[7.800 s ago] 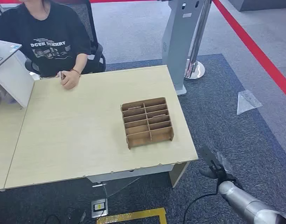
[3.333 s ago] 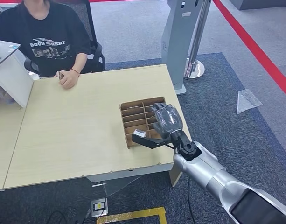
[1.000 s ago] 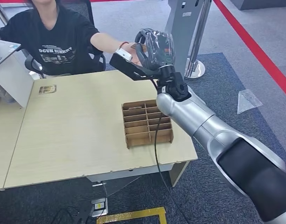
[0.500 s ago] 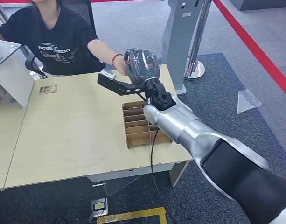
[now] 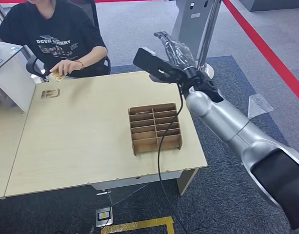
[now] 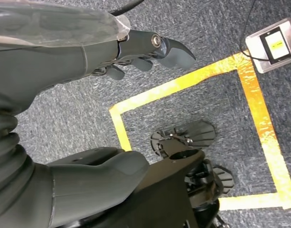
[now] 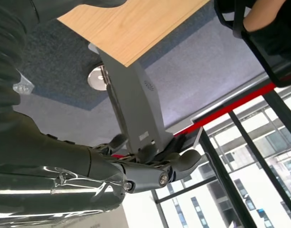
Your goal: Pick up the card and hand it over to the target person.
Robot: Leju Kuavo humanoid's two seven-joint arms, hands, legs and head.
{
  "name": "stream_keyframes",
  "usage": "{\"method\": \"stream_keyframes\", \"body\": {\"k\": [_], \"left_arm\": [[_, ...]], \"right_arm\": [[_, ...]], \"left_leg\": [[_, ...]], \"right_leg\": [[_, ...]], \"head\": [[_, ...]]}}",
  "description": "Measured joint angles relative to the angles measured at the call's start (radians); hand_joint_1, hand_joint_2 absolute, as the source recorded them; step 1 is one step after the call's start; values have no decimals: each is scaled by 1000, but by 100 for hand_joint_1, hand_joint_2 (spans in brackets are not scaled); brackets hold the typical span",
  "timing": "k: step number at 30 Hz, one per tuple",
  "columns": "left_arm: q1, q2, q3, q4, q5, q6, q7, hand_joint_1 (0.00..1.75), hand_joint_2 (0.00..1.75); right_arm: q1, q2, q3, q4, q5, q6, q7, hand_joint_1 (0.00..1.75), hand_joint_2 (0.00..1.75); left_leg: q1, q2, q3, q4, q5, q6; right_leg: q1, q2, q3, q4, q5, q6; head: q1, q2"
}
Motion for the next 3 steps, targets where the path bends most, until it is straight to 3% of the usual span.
{"method": "stream_keyframes", "body": {"k": [3], "left_arm": [[-9, 2, 0, 0, 1, 4, -2, 0, 175]], "right_arm": [[118, -41, -36, -93, -11, -22, 8, 0, 175]], "left_leg": [[0, 2, 1, -1, -1, 0]], "right_leg": [[0, 2, 0, -1, 0, 0]], "head": [[0, 0]]}}
